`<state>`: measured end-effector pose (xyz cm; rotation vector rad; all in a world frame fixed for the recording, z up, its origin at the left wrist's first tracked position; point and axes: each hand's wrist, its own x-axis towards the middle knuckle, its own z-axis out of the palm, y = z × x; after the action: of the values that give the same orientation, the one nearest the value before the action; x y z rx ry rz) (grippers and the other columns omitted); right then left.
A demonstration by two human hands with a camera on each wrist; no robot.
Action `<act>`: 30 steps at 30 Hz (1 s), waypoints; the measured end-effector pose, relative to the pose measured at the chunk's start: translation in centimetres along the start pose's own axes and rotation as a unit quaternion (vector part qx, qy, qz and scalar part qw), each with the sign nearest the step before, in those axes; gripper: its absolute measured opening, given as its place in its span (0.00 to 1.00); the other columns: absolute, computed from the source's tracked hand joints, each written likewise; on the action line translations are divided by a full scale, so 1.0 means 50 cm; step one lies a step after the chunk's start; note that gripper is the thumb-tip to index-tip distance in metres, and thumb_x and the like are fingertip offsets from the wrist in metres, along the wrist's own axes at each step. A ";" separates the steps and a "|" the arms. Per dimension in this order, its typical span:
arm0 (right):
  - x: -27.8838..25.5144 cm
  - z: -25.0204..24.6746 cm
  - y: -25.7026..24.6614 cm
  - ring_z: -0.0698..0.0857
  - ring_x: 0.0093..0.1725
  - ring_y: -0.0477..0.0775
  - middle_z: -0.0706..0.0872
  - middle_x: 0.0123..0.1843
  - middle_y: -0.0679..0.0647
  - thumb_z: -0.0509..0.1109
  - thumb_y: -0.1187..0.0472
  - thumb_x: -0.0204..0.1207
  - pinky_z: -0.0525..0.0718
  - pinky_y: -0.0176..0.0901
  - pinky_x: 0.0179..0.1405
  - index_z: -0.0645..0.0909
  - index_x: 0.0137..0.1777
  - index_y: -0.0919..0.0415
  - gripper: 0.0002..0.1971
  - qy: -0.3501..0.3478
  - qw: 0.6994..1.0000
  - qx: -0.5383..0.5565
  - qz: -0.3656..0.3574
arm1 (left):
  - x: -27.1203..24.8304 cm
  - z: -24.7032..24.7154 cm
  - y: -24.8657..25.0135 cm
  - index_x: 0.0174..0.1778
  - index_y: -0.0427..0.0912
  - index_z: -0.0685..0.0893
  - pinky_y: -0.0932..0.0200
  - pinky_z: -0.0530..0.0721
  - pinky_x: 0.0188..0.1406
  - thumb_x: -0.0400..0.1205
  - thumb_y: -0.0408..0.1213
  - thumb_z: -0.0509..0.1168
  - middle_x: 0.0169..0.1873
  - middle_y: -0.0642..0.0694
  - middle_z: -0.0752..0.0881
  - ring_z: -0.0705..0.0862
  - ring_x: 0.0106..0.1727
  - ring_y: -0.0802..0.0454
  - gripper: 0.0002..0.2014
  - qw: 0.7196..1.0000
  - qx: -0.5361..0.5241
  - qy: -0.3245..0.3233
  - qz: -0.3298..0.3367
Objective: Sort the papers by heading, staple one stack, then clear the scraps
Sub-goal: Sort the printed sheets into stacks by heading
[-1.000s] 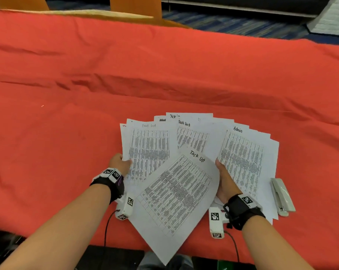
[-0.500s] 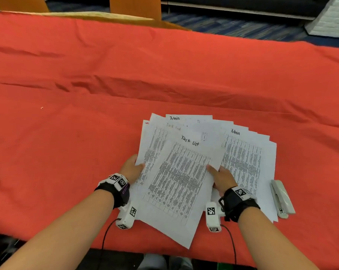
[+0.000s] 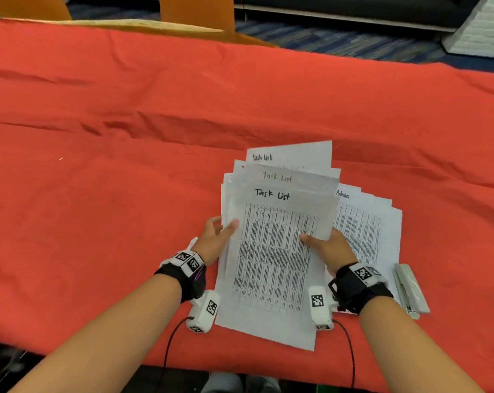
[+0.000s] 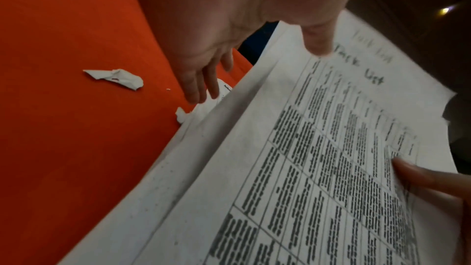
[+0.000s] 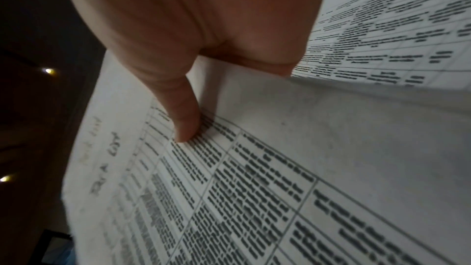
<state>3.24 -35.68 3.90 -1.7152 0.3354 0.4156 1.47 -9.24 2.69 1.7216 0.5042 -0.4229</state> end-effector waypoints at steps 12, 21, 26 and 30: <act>-0.030 -0.023 -0.132 0.87 0.59 0.51 0.89 0.59 0.48 0.77 0.54 0.70 0.83 0.55 0.62 0.81 0.64 0.53 0.21 0.014 0.990 0.013 -0.140 | -0.043 0.021 0.152 0.57 0.50 0.81 0.70 0.82 0.49 0.82 0.35 0.66 0.49 0.57 0.87 0.85 0.52 0.65 0.09 0.968 -0.125 0.092 0.195; -0.060 -0.009 -0.135 0.83 0.51 0.34 0.85 0.49 0.35 0.74 0.57 0.73 0.80 0.38 0.54 0.80 0.57 0.45 0.14 0.052 0.981 -0.020 -0.187 | -0.090 0.071 0.165 0.68 0.46 0.74 0.71 0.81 0.56 0.80 0.41 0.68 0.57 0.58 0.85 0.84 0.59 0.67 0.20 0.944 -0.130 0.107 0.285; -0.042 -0.012 -0.094 0.85 0.57 0.41 0.88 0.55 0.41 0.78 0.55 0.69 0.80 0.43 0.59 0.81 0.63 0.49 0.22 0.054 0.987 -0.023 -0.151 | -0.071 0.074 0.125 0.68 0.52 0.71 0.67 0.80 0.60 0.79 0.42 0.70 0.61 0.56 0.85 0.83 0.61 0.66 0.23 0.956 -0.116 0.089 0.255; -0.025 0.007 -0.071 0.85 0.53 0.47 0.87 0.53 0.46 0.72 0.58 0.75 0.78 0.32 0.48 0.81 0.64 0.56 0.17 0.071 0.988 -0.010 -0.137 | -0.046 0.093 0.120 0.51 0.64 0.71 0.53 0.84 0.54 0.82 0.40 0.66 0.49 0.55 0.85 0.83 0.48 0.65 0.13 0.962 -0.069 0.107 0.241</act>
<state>3.69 -34.72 7.53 -1.7851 0.1934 0.0956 2.76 -15.07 7.91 1.6930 0.2429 0.1460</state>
